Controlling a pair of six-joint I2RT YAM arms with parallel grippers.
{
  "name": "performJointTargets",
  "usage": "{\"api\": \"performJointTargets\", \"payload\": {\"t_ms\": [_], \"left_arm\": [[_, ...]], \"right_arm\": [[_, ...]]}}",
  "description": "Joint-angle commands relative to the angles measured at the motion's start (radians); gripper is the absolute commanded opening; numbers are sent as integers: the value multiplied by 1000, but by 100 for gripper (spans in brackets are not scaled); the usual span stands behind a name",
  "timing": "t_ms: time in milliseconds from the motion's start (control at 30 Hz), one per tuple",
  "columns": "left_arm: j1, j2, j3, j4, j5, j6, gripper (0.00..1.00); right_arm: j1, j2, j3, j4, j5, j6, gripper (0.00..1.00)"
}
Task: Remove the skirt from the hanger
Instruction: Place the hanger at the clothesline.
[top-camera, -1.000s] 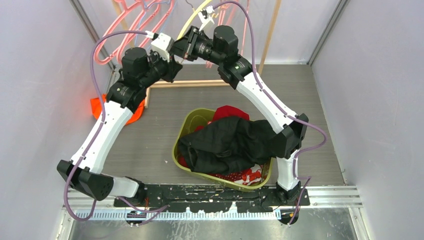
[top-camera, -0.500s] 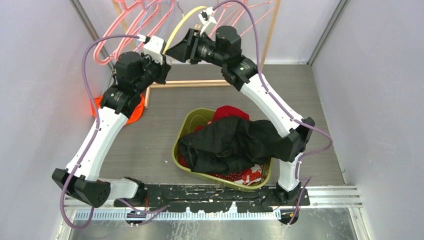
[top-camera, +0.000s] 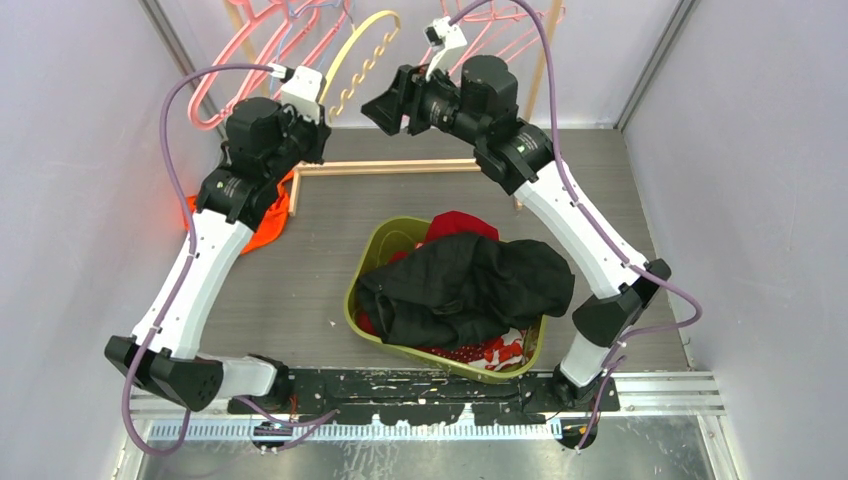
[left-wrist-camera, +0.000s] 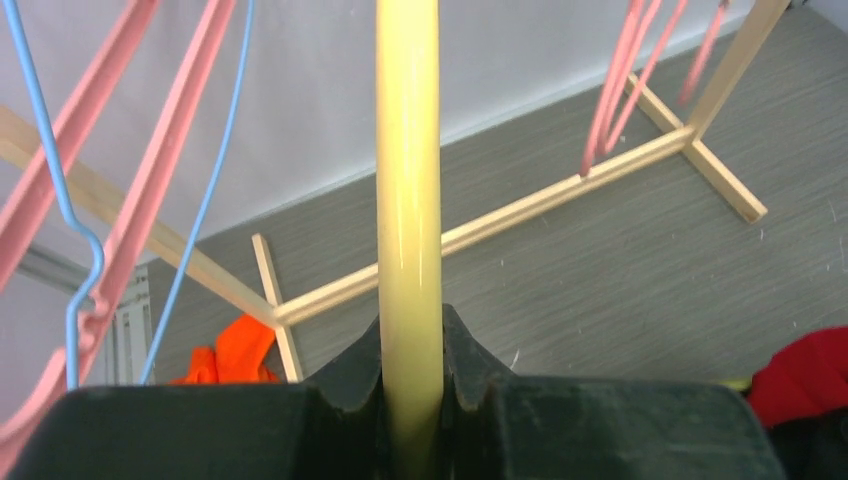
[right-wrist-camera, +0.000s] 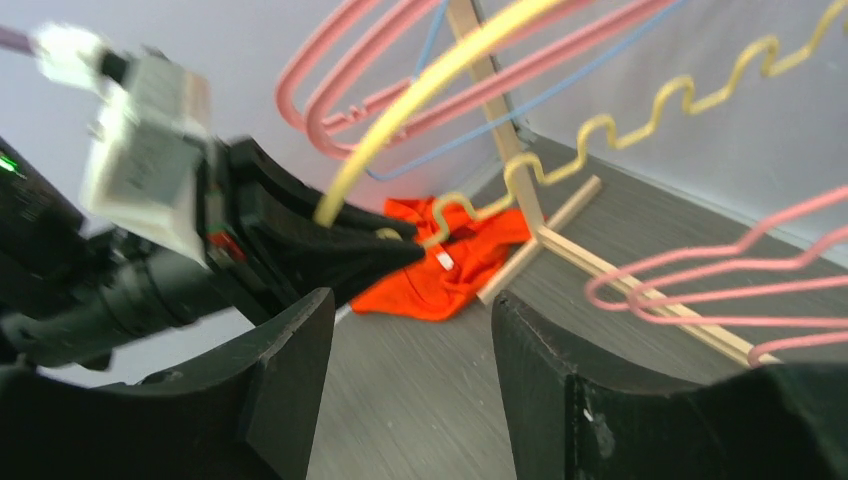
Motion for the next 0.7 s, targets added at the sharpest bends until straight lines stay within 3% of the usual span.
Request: {"api": "performJointTargets", "payload": {"t_ms": [0, 233, 667], "left_arm": [[5, 41, 111, 71, -13, 9, 0], [4, 97, 190, 62, -5, 17, 0], [5, 208, 365, 28, 10, 54, 0]], "right_arm": [[0, -93, -58, -19, 75, -84, 64], [0, -212, -172, -36, 159, -126, 65], [0, -370, -222, -177, 282, -164, 64]]}}
